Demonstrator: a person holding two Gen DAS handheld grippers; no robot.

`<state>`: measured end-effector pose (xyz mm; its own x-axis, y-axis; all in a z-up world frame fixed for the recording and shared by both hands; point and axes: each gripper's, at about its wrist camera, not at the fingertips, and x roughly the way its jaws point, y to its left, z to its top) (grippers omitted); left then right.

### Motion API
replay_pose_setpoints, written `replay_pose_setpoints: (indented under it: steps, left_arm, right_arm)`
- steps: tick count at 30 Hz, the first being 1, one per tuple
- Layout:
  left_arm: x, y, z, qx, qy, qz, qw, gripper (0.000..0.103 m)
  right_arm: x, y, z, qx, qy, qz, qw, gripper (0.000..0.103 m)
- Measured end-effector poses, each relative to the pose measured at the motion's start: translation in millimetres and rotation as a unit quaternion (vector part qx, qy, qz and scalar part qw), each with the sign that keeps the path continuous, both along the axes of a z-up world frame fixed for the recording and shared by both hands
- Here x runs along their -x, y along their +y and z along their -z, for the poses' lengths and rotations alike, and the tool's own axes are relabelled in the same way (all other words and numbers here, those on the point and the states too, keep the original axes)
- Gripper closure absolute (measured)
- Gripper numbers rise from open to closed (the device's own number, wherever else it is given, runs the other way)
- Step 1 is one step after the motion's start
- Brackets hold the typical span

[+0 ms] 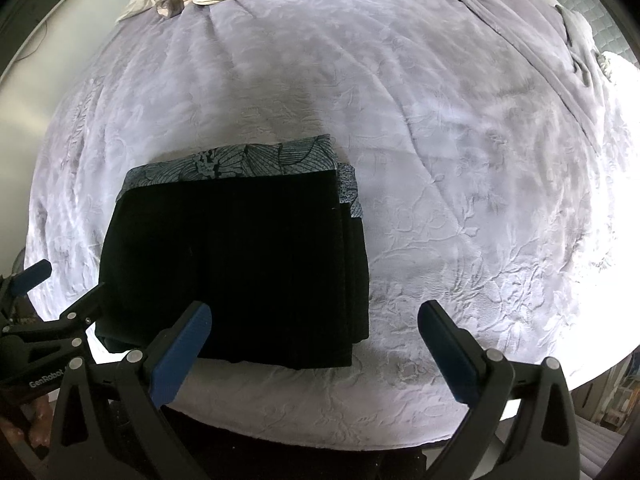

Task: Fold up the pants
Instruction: 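Open both grippers and withdraw them from the folded trousers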

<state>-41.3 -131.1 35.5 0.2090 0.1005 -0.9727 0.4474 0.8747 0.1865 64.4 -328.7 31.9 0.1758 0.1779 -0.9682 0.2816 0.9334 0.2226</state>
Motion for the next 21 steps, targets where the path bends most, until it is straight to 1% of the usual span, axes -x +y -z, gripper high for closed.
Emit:
replay_pose_setpoints:
  steps: [21]
  left_arm:
    - [-0.6,-1.2,-1.7,-0.001,-0.002,0.0,1.0,0.0]
  right_arm:
    - [-0.9,0.8,0.0,-0.001,0.002,-0.003,1.0,0.0]
